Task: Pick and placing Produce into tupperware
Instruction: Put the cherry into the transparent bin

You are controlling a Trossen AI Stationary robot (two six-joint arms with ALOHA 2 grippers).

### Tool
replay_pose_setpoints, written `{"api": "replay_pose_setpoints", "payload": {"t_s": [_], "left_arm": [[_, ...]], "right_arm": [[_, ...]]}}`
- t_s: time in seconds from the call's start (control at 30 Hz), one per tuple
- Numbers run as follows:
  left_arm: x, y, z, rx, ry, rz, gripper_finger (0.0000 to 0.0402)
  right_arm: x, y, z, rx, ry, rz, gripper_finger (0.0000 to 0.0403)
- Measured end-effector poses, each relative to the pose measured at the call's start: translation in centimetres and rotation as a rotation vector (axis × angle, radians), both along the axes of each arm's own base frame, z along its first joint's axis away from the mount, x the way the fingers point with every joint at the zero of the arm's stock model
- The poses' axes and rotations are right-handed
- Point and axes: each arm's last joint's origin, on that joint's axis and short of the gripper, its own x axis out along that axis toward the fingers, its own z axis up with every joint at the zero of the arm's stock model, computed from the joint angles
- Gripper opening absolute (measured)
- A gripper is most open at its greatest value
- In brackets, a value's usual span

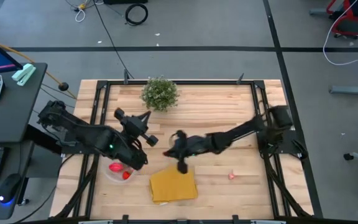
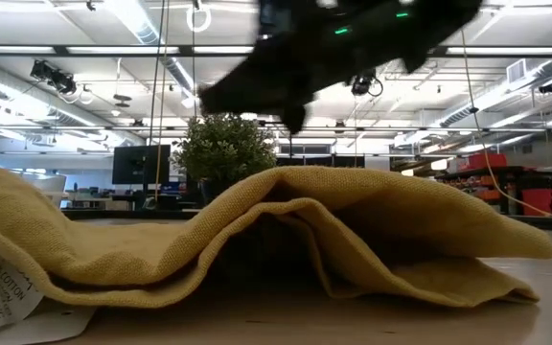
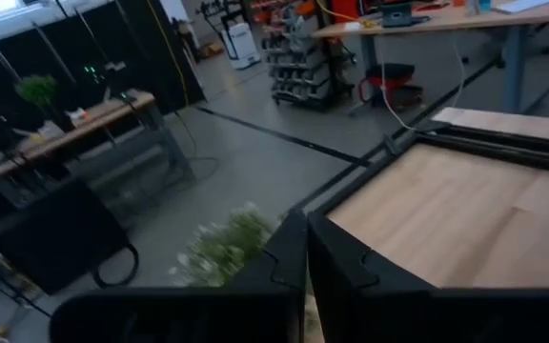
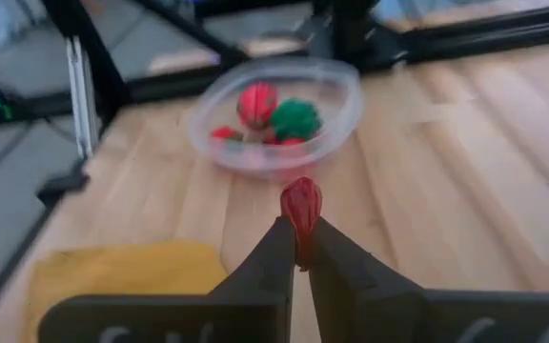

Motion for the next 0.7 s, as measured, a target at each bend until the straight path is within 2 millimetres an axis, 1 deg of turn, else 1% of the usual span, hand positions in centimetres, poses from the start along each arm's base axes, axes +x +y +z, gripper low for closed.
{"api": "replay_pose_setpoints", "payload": {"t_s": [0.07, 0.17, 0.3, 0.37, 0.47, 0.57, 0.6, 0.7], "left_arm": [[-0.3, 0.6, 1.0, 0.012, 0.0, 0.01, 0.0014], [-0.8, 1.4, 1.9, 0.025, 0.011, 0.025, 0.0008], [-1.4, 2.7, 2.8, 0.026, 0.011, 0.055, 0.001], [-1.6, 3.2, 3.1, 0.016, -0.009, 0.073, 0.0016], [-1.6, 3.4, 3.1, 0.014, -0.008, 0.077, 0.0019], [-1.6, 3.3, 3.1, 0.014, -0.005, 0.075, 0.0013], [-1.6, 3.3, 3.1, 0.011, -0.005, 0.073, 0.0011], [-1.6, 3.3, 3.0, -0.013, 0.007, 0.054, 0.0008]], "right_arm": [[2.5, 0.6, -0.6, -0.041, 0.0, 0.024, 0.0028], [6.0, 1.3, -0.7, -0.085, -0.051, 0.045, 0.0029], [10.0, 2.0, -0.8, -0.137, -0.097, 0.072, 0.0028], [11.5, 2.1, -1.2, -0.142, -0.076, 0.087, 0.0028], [13.7, 2.2, -1.8, -0.149, -0.085, 0.096, 0.0028], [15.6, 2.3, -1.8, -0.155, -0.129, 0.099, 0.0033], [16.2, 2.1, -1.5, -0.158, -0.144, 0.099, 0.0036], [17.4, 1.8, -1.4, -0.167, -0.13, 0.111, 0.005]]}}
